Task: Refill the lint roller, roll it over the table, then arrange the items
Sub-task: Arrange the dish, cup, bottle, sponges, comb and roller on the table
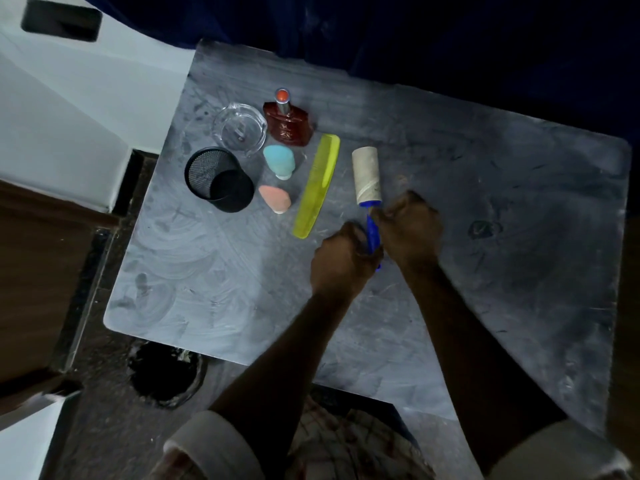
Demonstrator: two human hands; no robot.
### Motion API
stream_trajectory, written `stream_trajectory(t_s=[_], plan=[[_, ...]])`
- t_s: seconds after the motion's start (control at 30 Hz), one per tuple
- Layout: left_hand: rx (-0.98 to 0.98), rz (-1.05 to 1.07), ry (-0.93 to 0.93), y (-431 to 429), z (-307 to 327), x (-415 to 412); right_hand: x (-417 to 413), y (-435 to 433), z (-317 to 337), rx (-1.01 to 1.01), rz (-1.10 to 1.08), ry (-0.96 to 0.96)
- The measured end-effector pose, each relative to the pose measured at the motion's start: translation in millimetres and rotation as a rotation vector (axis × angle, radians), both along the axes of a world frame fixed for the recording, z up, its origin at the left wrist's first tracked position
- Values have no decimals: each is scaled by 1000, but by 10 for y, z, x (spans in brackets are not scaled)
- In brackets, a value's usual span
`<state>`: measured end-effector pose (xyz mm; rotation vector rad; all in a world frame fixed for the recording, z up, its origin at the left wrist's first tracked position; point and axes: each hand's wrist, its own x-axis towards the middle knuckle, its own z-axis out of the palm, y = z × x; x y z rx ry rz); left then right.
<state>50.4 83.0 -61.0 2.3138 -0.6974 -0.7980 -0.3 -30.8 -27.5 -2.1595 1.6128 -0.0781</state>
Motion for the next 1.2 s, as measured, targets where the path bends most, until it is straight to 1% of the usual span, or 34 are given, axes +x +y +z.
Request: stream_trajectory(t_s=[0.07, 0.17, 0.27, 0.47, 0.6, 0.67, 0.8, 0.9, 1.0, 1.2], plan=[[3, -17, -18, -8, -19, -22, -97, 59, -71, 138, -1, 0], [-10, -21, -20, 2, -19, -25, -140, 81, -115, 222, 28, -34], [-22, 5, 27, 26, 0, -12, -157, 75, -122, 235, 47, -86], [-103, 71, 115, 107, 5, -41, -195, 99, -162, 261, 117, -101], [-200, 72, 178, 185, 13, -36, -248, 119, -201, 352, 45, -235], [-238, 61, 151, 248, 9, -29, -266, 161, -227, 390, 26, -302], [-253, 24, 55, 401, -34, -17, -242, 259, -286, 589, -122, -492], [-217, 70, 36, 472, -20, -22, -192, 307, -326, 648, -150, -543], [-229, 79, 9, 492, 7, -12, -150, 321, -351, 666, -173, -566], [-249, 72, 41, 458, 68, 118, -8, 271, -359, 709, -200, -594]])
